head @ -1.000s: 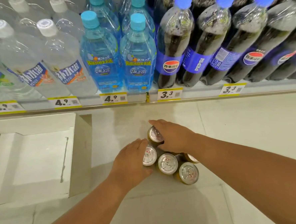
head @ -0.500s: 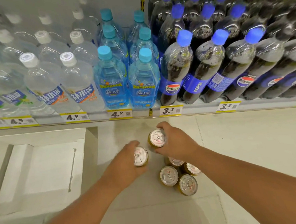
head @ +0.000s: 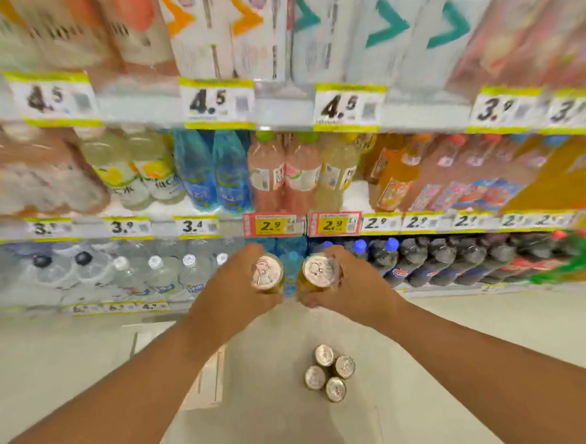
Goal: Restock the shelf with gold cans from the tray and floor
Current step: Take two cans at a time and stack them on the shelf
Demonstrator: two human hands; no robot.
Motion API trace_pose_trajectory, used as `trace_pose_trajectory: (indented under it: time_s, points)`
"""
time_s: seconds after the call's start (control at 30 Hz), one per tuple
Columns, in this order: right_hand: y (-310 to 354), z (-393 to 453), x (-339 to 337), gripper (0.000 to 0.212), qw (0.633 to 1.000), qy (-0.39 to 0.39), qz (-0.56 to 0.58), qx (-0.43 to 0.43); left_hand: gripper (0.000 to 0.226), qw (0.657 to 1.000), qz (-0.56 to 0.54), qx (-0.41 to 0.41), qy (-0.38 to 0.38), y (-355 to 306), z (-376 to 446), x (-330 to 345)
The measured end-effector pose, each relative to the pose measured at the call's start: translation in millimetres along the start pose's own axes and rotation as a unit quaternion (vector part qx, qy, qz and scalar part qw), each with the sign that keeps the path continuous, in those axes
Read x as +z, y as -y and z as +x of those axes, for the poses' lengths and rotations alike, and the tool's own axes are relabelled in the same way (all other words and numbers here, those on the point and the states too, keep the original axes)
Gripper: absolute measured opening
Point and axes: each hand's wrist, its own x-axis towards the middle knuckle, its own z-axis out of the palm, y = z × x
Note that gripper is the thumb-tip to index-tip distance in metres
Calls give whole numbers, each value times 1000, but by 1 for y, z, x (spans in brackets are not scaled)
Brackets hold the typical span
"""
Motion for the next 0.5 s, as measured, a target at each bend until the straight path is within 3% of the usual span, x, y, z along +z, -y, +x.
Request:
trace_pose_trajectory:
  time_s: [0.27,0.5]
  points:
    - [179,-57,-149,52,997,0,56,-52,65,999,-41,21,-4,-172,-21,-161]
    - [317,-95,-259,41,994,-15,38,-97,75,997,-37,46,-43,-297,-42,-292]
